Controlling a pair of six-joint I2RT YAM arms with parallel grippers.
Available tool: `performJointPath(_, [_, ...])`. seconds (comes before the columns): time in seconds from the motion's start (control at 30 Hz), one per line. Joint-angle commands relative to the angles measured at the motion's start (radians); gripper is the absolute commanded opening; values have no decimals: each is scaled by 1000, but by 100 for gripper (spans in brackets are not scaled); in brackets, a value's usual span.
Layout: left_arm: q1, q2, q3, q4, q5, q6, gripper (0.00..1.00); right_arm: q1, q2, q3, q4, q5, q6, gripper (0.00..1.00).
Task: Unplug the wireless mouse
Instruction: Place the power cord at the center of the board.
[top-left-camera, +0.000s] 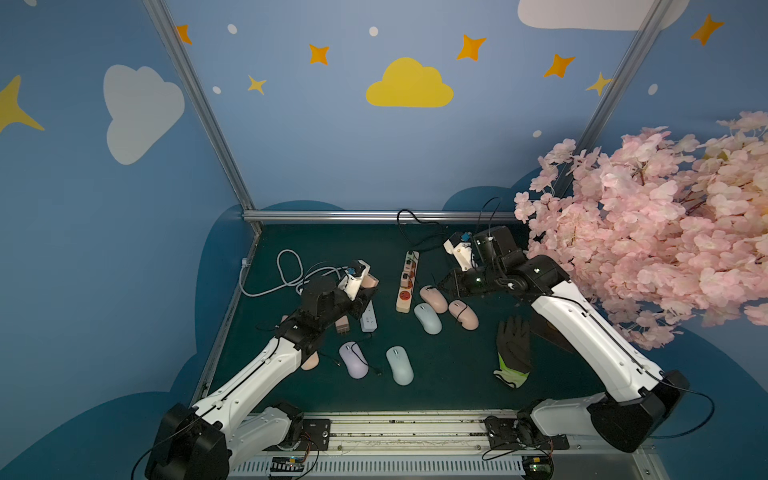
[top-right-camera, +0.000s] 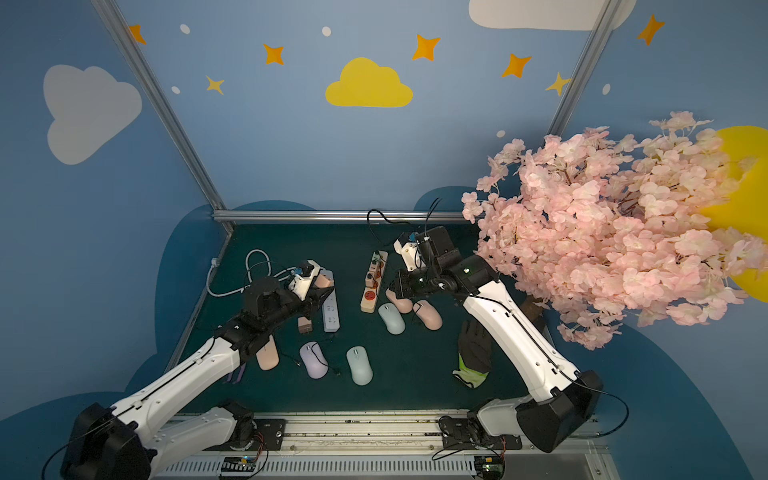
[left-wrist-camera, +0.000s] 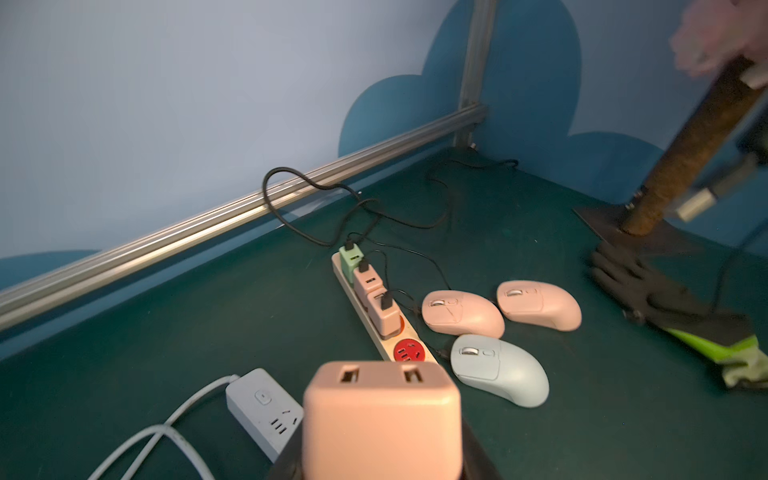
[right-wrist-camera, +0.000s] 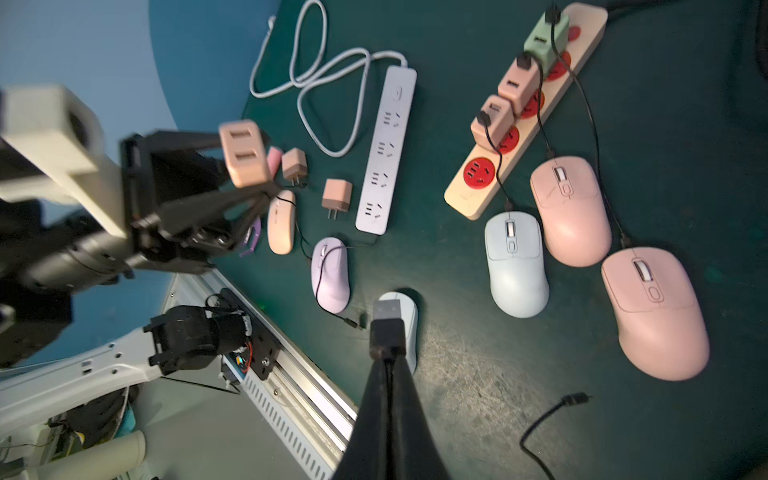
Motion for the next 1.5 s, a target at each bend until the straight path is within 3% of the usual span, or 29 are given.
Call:
performJointPath(0.0, [40,10,45,-52,-133,-242,4,49,31,-17,33,45,97,0])
performJointPath(0.2, [99,25,94,-210,-165,-405,4,136,108,1,99,-29,221,0])
performJointPath(0.37, [106,21,105,-274,-190,-448,4,186,203,93,-62,10,192,0])
performJointPath(0.53, [109,53,141,-338,-183,-474,4,200,285,107,-168,-126,169,0])
performJointPath(0.67, [110,63,133,-307,-153,-487,4,218,300,84,-230,-154,172,0])
performJointPath(0.8, [109,82,137,-300,-123,-492,4,217,313,-1,-95,-198,208,0])
performJointPath(1.03, [87,16,120,-324,-145,-463,4,213,504,78,137,-112,152,0])
performJointPath(1.27, [65,-55,90,-386,-190,-465,4,194,617,107,254,2,149,0])
performJointPath(1.47, [42,-32,83,-367,-166,-477,3,190,661,94,286,16,177,1])
